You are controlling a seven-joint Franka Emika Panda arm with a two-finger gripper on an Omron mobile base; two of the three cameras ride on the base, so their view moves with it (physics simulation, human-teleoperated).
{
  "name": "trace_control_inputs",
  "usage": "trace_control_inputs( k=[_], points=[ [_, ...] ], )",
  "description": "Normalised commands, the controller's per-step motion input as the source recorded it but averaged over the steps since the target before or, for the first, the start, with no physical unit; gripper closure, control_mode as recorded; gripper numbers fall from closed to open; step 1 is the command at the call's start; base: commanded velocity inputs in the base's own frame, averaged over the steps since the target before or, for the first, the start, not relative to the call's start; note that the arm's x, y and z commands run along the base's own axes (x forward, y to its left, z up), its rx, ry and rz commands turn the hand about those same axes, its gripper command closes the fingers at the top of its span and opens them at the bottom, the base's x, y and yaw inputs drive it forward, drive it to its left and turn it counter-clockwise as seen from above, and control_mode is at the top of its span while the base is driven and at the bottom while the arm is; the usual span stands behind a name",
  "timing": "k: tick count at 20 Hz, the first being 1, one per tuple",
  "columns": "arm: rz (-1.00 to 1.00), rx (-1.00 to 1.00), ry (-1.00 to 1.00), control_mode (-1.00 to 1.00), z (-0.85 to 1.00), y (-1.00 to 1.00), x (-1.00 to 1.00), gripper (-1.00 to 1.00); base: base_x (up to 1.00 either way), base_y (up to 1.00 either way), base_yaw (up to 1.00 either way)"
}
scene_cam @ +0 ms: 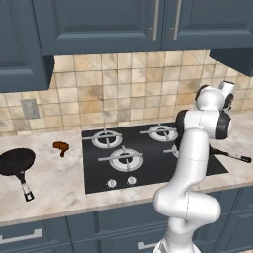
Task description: Place both pans onto different burners. Then place the onion and the chicken drumstick on different pans.
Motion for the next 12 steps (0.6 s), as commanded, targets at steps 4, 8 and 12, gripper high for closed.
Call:
trace_control_inputs(
  k=[4,8,12],
  points=[
    [0.06,0.0,0.0,-1.0,0.2,0.28,-0.19,1.0,0.0,0.0,0.0],
    [0.06,0.0,0.0,-1.0,0.09,0.35,-0.2,1.0,0.0,0.0,0.0],
    [0.06,0.0,0.0,-1.0,0.0,0.31,-0.21,1.0,0.0,0.0,0.0]
  ],
)
